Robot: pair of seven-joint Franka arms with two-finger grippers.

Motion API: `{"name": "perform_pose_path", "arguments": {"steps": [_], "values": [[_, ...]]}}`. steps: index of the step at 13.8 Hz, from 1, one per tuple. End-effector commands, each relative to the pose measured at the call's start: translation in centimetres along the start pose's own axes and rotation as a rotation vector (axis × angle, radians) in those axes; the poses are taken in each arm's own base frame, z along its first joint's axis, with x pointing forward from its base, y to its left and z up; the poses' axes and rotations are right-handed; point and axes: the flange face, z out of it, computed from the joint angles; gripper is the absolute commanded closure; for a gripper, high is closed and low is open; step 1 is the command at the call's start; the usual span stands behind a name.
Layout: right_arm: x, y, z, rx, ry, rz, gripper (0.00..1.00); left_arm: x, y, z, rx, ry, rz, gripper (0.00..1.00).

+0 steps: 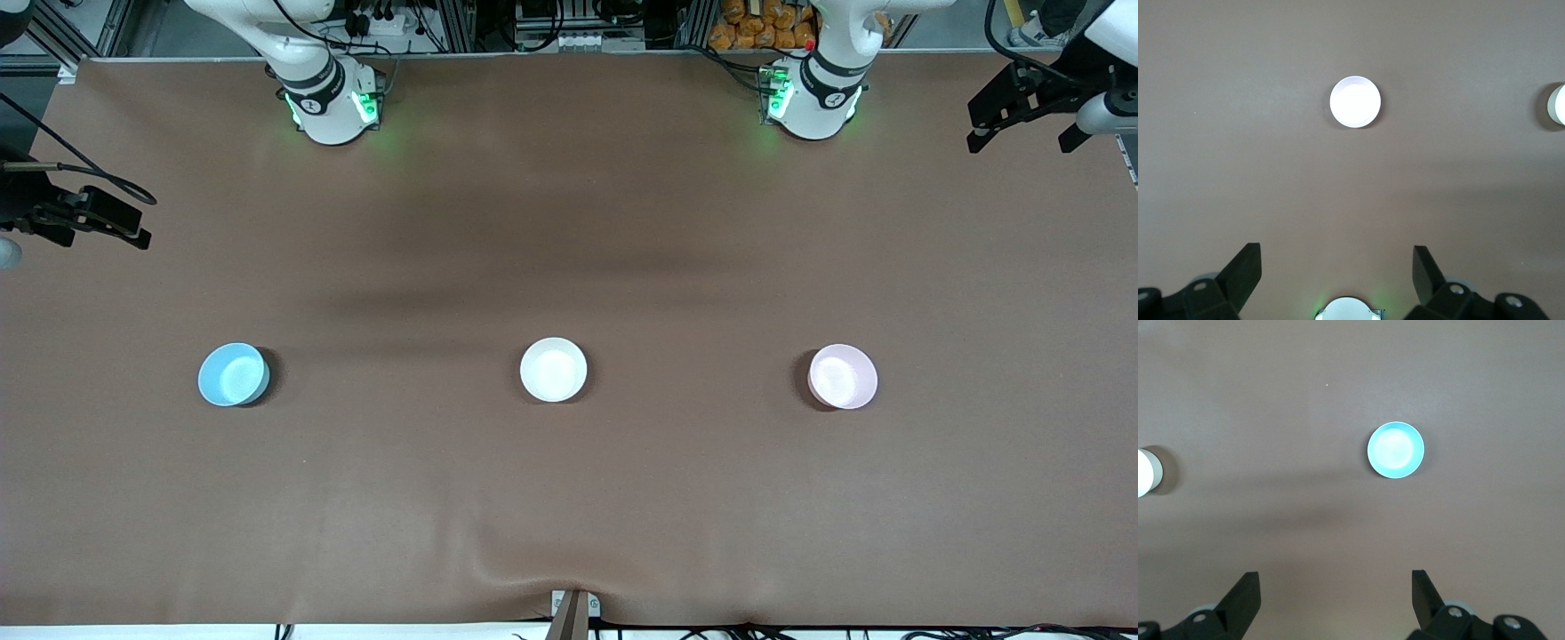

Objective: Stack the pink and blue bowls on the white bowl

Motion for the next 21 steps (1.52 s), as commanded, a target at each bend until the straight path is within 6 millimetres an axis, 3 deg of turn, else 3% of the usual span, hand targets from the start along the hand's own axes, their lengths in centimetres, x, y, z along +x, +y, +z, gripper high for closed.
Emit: {"name": "perform_pose_path", "arguments": {"steps": [1, 16, 21], "values": [[0.2, 0.0, -0.4, -0.009, 0.004, 0.002, 0.00, -0.1, -0.3, -0.4, 0.003, -0.010, 0.007, 0.00], [0.2, 0.0, -0.3, -0.009, -0.001, 0.001, 0.00, 1.4, -0.9, 0.4, -0.015, -0.021, 0.000, 0.00], [0.1, 0.0, -0.2, -0.009, -0.004, 0.001, 0.00, 2.0, -1.2, 1.5, -0.031, -0.045, -0.004, 0.00]]}}
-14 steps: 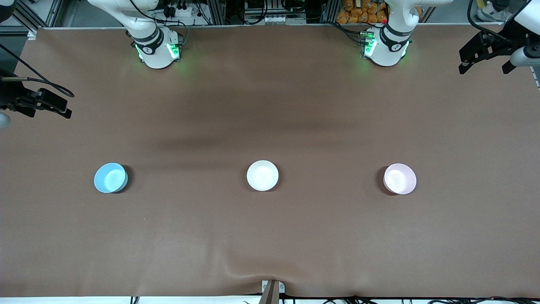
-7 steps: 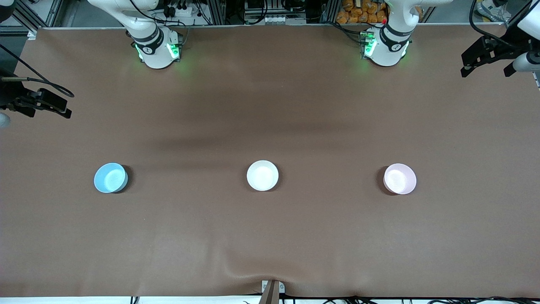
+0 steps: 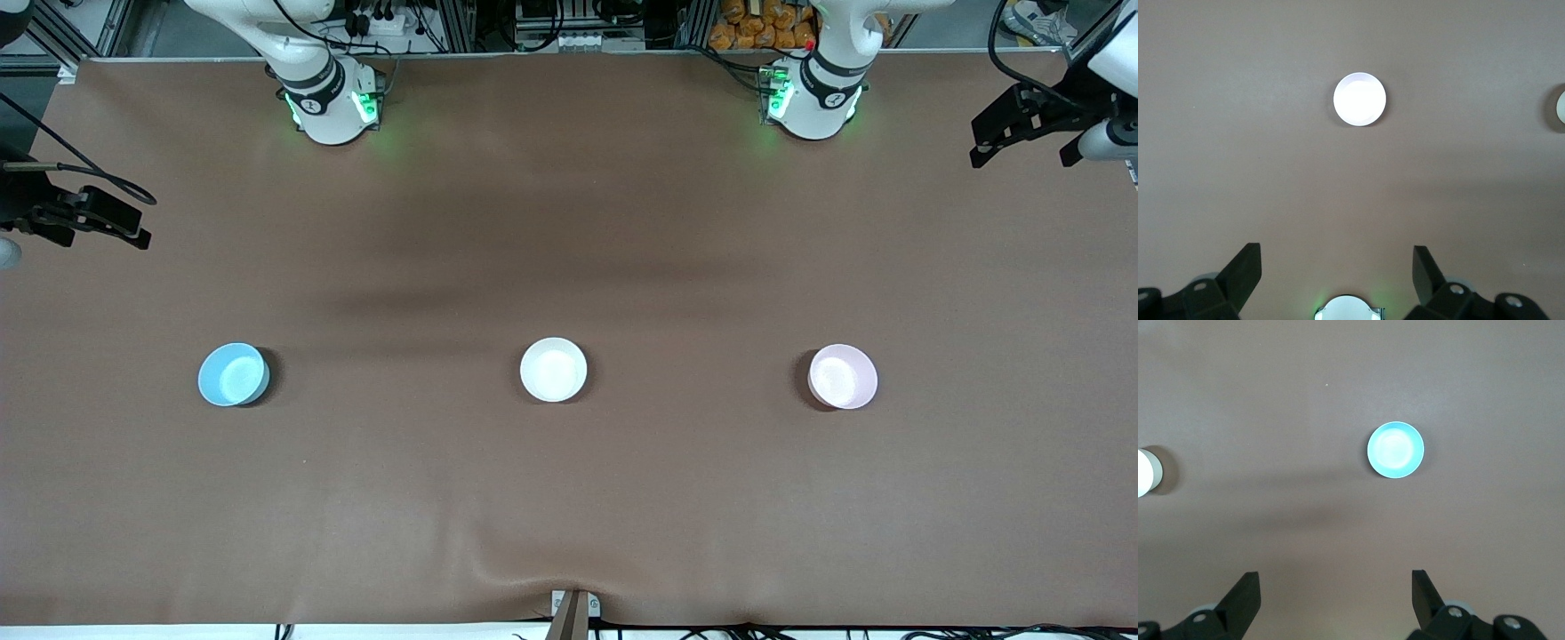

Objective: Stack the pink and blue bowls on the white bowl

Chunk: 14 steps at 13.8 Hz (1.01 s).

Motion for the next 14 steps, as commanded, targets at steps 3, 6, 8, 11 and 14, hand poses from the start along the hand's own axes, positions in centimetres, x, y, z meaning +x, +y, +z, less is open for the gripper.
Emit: {"name": "perform_pose_path", "arguments": {"steps": [3, 6, 8, 11, 14], "values": [[0.1, 0.0, -0.3, -0.010, -0.003, 0.000, 0.00, 0.6, 0.0, 0.1, -0.025, -0.011, 0.020, 0.00], [0.1, 0.1, -0.4, -0.009, 0.000, 0.002, 0.00, 0.9, 0.0, 0.3, -0.026, -0.003, 0.019, 0.00], [0.2, 0.0, -0.3, -0.009, 0.000, 0.002, 0.00, 1.7, 0.1, 2.0, -0.032, -0.013, 0.024, 0.00], [0.1, -0.1, -0.2, -0.009, -0.003, -0.001, 0.00, 3.2, -1.3, 7.4, -0.055, 0.004, -0.003, 0.00], [0.2, 0.0, -0.2, -0.009, -0.002, 0.000, 0.00, 4.4, -1.5, 13.8, -0.056, 0.025, -0.010, 0.00]]}}
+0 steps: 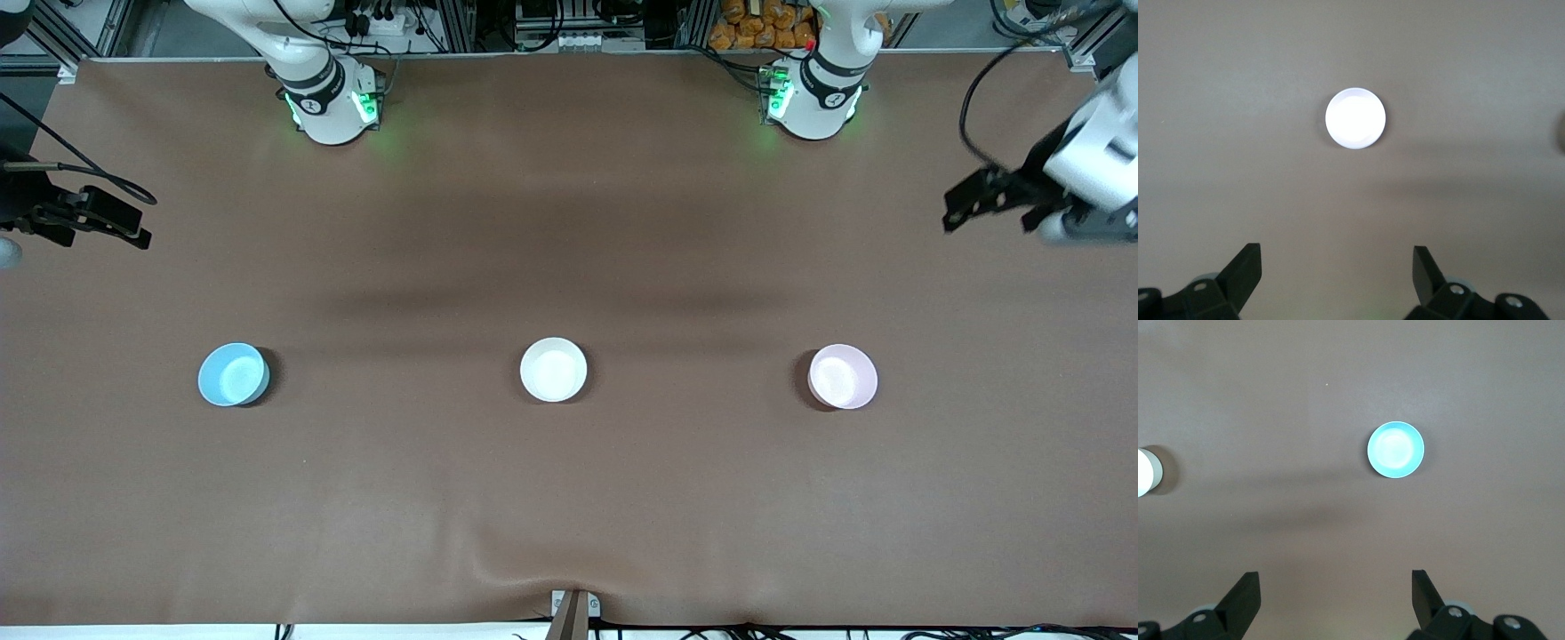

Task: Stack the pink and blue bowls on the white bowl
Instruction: 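Move the left gripper down over the pale pink bowl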

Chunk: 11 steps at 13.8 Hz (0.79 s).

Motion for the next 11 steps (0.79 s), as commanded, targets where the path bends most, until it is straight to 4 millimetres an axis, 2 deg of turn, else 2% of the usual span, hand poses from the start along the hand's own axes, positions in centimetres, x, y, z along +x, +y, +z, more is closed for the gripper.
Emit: {"name": "perform_pose_path", "arguments": {"steps": [1, 3, 5, 7, 9, 11], "values": [[0.2, 0.0, -0.2, -0.009, -0.003, -0.001, 0.00, 0.1, -0.5, 5.7, -0.019, 0.019, 0.006, 0.00], [0.1, 0.0, -0.1, -0.010, -0.006, -0.001, 0.00, 1.0, -0.7, 10.2, -0.021, 0.036, 0.000, 0.00], [0.1, 0.0, -0.2, -0.010, -0.005, -0.001, 0.00, 2.5, -2.1, 15.6, -0.023, 0.035, -0.023, 0.00], [0.1, -0.1, -0.1, -0.010, -0.006, -0.004, 0.00, 4.1, -2.5, 21.1, -0.026, 0.009, -0.020, 0.00], [0.1, -0.1, -0.1, -0.010, -0.008, -0.005, 0.00, 5.2, -3.2, 25.3, -0.028, 0.010, -0.025, 0.00], [0.1, -0.2, -0.1, -0.011, -0.009, -0.007, 0.00, 5.8, -3.7, 28.3, -0.027, 0.011, -0.032, 0.00]]}}
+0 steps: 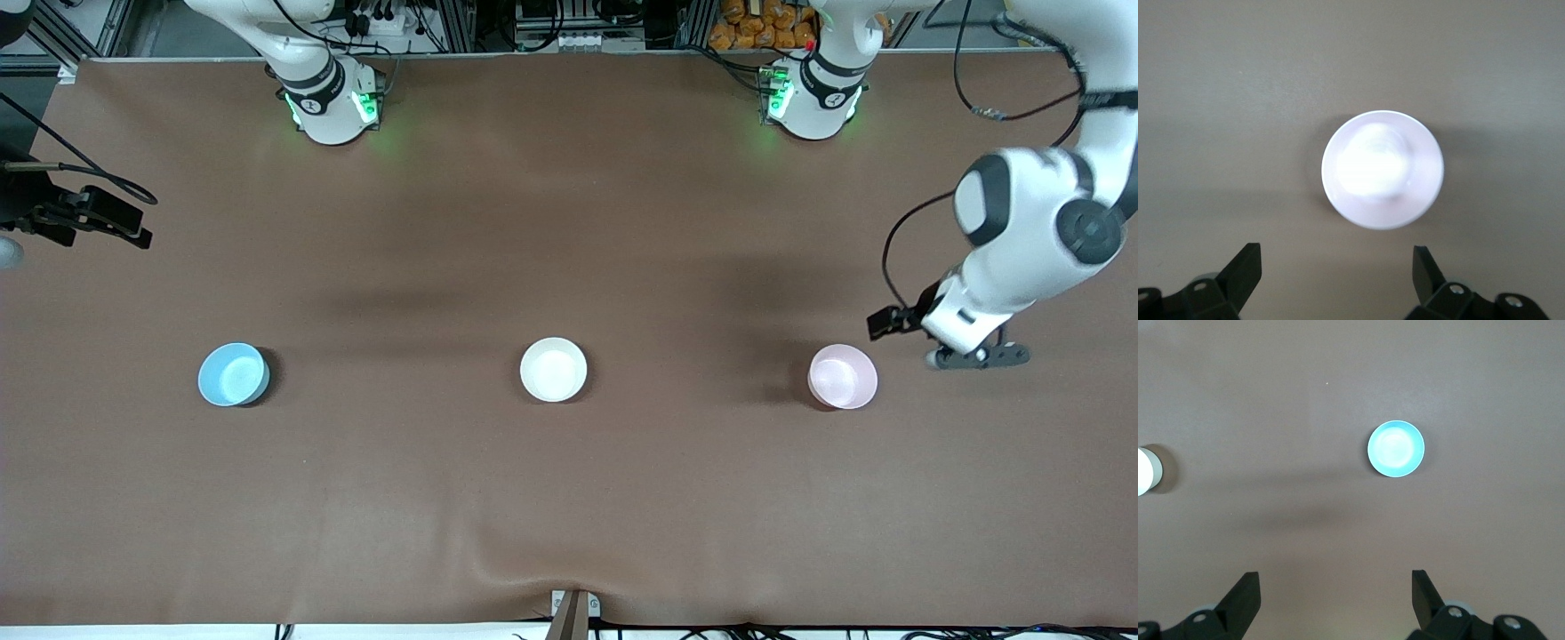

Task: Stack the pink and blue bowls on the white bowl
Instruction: 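Move the left gripper down over the pale pink bowl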

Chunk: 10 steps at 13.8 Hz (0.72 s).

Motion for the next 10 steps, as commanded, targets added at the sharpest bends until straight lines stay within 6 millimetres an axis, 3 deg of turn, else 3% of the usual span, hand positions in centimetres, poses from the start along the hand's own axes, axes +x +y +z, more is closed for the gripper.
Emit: {"name": "perform_pose_path", "arguments": {"steps": [1, 3, 6, 8, 10], "values": [[0.1, -0.1, 0.0, -0.011, -0.008, -0.006, 0.00, 1.2, -1.0, 3.1, -0.012, 0.012, 0.003, 0.00], [0.1, -0.3, 0.0, -0.011, -0.007, -0.007, 0.00, 1.7, -1.9, 5.4, -0.013, 0.018, -0.011, 0.02], [0.1, -0.4, 0.0, -0.012, -0.008, -0.009, 0.00, 1.8, -1.9, 7.3, -0.014, 0.020, -0.009, 0.14], [0.1, -0.3, 0.0, -0.011, -0.008, -0.006, 0.00, 1.8, -1.9, 8.6, -0.015, 0.012, -0.010, 0.28], [0.1, -0.4, 0.0, -0.012, -0.008, -0.007, 0.00, 1.9, -1.8, 9.6, -0.016, 0.014, -0.009, 0.52]]}}
